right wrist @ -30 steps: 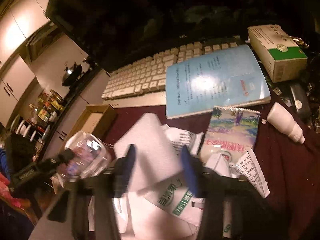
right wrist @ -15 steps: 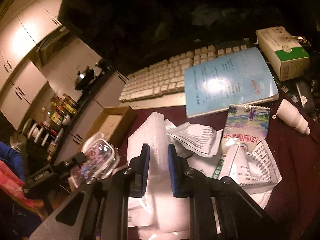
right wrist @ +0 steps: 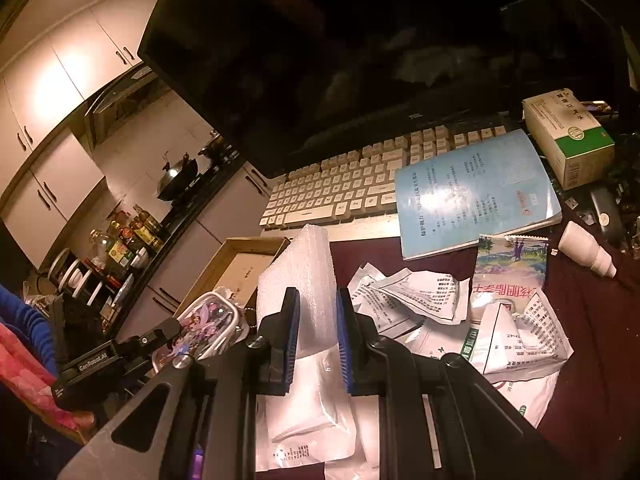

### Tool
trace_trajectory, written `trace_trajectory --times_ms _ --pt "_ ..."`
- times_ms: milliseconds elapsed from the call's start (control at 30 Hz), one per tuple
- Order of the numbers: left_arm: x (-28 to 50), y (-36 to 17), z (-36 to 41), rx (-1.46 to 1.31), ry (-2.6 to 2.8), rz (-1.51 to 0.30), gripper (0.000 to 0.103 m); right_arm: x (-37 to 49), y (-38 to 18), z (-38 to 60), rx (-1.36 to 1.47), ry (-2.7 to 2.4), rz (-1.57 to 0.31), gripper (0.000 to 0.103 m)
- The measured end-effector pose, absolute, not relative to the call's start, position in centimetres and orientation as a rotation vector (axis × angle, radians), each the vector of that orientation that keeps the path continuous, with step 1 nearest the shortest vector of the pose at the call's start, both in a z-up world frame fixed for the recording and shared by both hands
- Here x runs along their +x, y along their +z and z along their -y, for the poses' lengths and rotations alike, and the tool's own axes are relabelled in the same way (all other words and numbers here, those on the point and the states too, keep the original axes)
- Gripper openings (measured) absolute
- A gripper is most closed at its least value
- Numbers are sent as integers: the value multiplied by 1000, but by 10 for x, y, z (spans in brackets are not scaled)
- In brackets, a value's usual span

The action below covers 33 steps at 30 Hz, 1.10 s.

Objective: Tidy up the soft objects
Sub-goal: 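Carry the pouch and the foam block over the cardboard box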

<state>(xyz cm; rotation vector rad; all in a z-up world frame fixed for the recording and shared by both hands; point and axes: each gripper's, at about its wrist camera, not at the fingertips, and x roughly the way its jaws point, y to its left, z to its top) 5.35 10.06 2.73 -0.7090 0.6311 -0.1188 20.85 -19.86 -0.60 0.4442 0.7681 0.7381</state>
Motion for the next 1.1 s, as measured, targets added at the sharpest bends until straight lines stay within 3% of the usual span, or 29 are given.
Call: trace_trajectory --times_ms 300,600,1100 --pt "40 49 -117 -708 -105 -560 14 204 12 192 456 766 -735 16" --pt "37 51 -161 -712 36 -510 14 216 17 126 395 858 -787 16" --pt "84 30 -224 -663 213 -603 14 257 -3 9 311 852 -944 16"
